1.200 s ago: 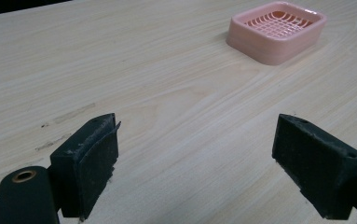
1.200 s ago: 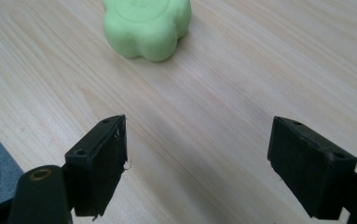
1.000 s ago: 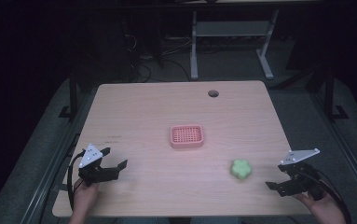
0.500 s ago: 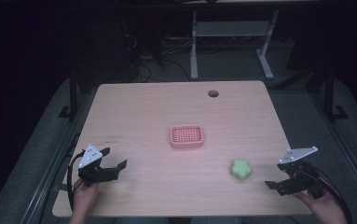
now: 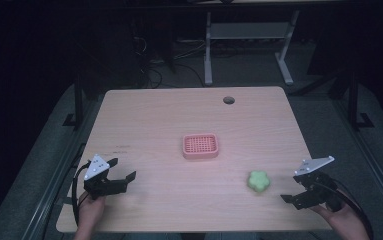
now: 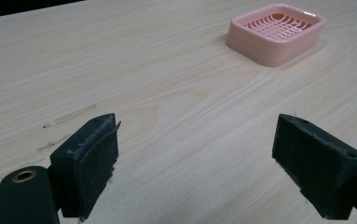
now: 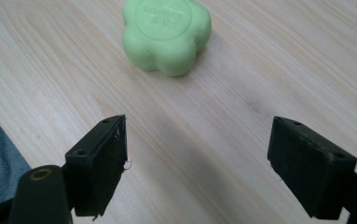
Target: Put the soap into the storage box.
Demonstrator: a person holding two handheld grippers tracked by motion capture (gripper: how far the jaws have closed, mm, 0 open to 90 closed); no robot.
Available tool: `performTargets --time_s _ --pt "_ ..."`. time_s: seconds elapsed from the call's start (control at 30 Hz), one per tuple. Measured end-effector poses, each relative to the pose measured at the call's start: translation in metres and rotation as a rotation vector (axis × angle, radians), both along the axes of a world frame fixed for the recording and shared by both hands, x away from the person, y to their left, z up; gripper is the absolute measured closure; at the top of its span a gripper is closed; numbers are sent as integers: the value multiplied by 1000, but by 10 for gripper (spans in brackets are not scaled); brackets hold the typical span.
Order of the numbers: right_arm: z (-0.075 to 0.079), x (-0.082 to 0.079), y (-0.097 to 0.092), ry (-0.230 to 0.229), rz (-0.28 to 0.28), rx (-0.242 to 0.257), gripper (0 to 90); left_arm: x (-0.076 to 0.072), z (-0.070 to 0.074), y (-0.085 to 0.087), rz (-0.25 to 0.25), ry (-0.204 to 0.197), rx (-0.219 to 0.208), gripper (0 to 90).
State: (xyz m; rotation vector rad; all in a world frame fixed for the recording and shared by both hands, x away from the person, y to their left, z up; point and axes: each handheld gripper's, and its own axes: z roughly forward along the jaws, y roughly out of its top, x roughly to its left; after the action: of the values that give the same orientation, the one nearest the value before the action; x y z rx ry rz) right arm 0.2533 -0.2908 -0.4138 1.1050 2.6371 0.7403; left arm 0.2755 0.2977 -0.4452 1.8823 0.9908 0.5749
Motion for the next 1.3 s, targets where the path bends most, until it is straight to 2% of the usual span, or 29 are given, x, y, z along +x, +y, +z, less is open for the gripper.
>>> performTargets --time_s 0.6,0.8,1.3 --pt "3 15 27 26 65 -39 195 0 1 1 0 -6 -3 140" --pt "7 16 36 19 82 -46 196 0 1 1 2 -7 -7 140" --pt "6 28 60 55 119 -63 197 0 2 2 1 -9 -8 141"
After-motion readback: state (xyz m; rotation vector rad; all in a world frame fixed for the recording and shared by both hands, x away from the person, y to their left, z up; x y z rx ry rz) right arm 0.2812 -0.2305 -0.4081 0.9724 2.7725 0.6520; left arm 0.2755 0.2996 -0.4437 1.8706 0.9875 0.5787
